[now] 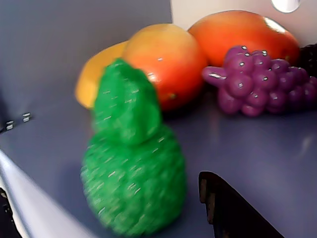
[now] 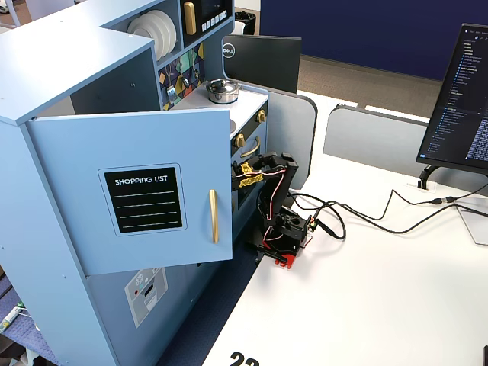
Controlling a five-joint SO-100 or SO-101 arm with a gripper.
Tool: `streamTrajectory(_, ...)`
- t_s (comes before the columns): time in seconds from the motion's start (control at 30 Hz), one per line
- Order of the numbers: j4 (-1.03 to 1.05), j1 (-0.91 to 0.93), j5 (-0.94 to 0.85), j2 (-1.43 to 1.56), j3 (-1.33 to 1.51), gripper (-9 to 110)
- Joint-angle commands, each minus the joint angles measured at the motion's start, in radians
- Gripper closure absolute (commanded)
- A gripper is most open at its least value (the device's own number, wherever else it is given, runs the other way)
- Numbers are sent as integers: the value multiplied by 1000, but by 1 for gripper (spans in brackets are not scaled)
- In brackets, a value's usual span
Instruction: Pick up the green pineapple from the left cabinet and place it in the gray recipient
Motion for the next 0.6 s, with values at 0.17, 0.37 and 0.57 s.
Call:
streamTrajectory(0.17, -35, 5, -25, -153, -241, 59)
streamTrajectory(0.37, 5, -23, -91, -186, -339, 97)
streamTrajectory(0.57, 126, -63, -121, 11, -221, 102)
